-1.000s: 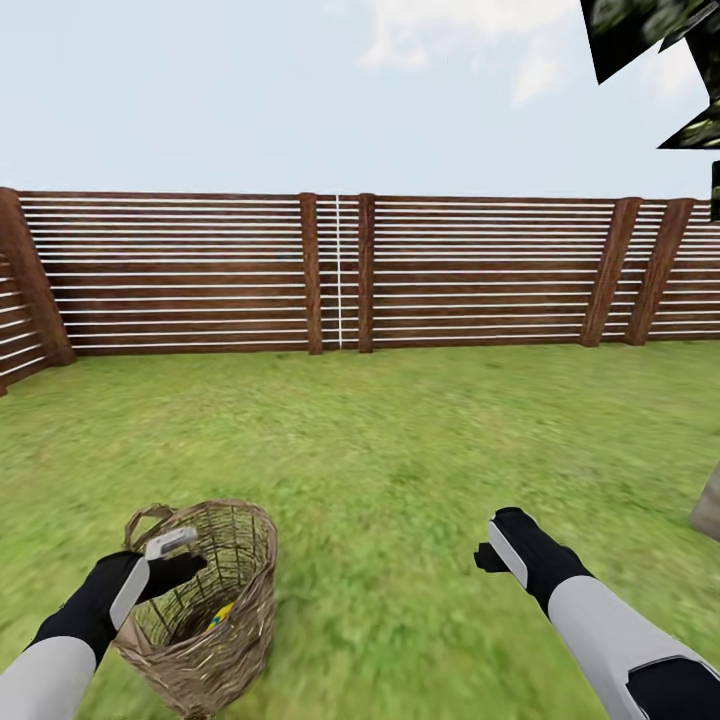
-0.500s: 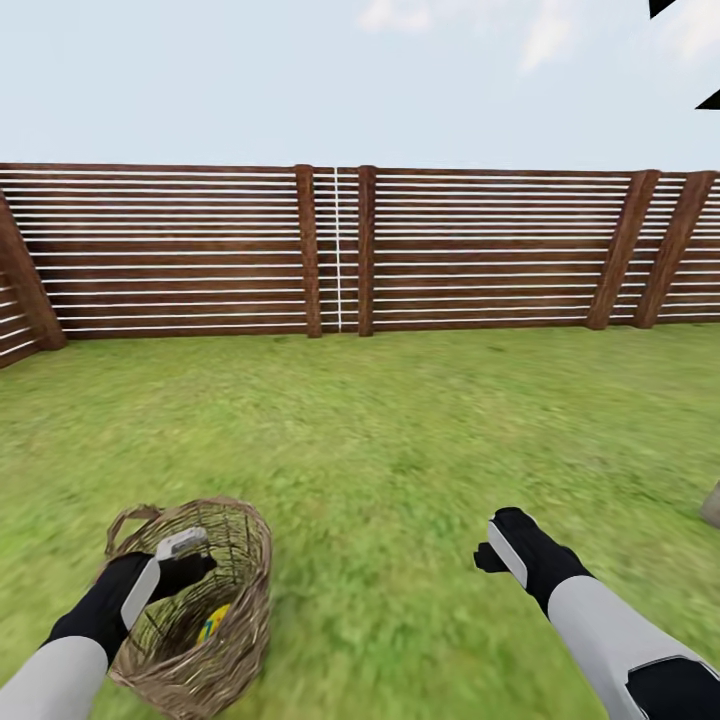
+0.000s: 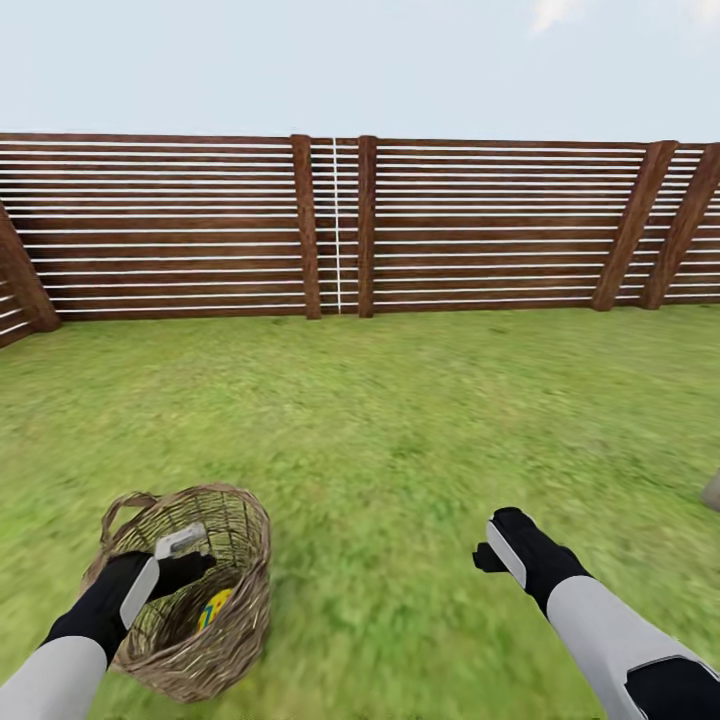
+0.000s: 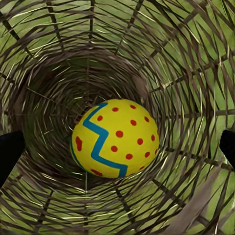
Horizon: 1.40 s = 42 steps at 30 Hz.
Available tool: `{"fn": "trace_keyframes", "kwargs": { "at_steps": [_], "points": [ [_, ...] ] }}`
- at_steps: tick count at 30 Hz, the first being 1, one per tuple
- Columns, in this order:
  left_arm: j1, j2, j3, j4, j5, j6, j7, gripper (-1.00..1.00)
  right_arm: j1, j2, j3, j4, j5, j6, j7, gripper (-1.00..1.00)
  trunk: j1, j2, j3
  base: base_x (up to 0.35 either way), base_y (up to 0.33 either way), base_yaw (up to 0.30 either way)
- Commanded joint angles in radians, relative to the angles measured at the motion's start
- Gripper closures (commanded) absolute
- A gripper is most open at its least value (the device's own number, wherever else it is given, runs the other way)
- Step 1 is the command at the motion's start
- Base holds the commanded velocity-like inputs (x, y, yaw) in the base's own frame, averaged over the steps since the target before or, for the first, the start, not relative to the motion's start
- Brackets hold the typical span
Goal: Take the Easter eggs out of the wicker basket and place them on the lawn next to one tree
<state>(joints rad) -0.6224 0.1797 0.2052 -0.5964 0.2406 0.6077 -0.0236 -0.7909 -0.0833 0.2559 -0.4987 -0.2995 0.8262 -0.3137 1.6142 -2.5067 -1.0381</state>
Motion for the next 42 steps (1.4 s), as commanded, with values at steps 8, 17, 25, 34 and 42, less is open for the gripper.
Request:
{"fn": "trace_keyframes", "kwargs": {
  "at_steps": [8,17,25,34,42],
  "points": [
    [0.0,-0.002,0.004,0.001,0.0,0.006,-0.001,-1.0,-0.001,-0.001,0.007,-0.001,-0.01,0.004,-0.008,-1.0,0.003,-0.002,-0.032,0.0,0.0,0.0],
    [0.0,-0.003,0.003,0.003,0.0,0.005,-0.002,-1.0,-0.001,-0.001,0.006,-0.001,-0.01,0.004,-0.007,-1.0,0.007,-0.004,-0.067,0.078,0.0,0.0],
    [0.0,-0.004,0.003,0.004,0.0,0.004,-0.001,-1.0,-0.001,-0.001,0.006,-0.001,-0.01,0.004,-0.008,-1.0,0.011,-0.006,-0.098,0.227,0.0,0.0],
    [0.0,-0.005,0.005,0.004,0.002,0.004,-0.001,-1.0,-0.001,-0.001,0.007,-0.001,-0.01,0.004,-0.008,-1.0,0.015,-0.008,-0.133,0.008,0.0,0.0],
    [0.0,-0.005,0.004,0.005,0.002,0.004,-0.001,-1.0,-0.001,-0.001,0.008,-0.001,-0.01,0.004,-0.008,-1.0,0.019,-0.01,-0.163,0.0,0.0,0.0]
  ]
}}
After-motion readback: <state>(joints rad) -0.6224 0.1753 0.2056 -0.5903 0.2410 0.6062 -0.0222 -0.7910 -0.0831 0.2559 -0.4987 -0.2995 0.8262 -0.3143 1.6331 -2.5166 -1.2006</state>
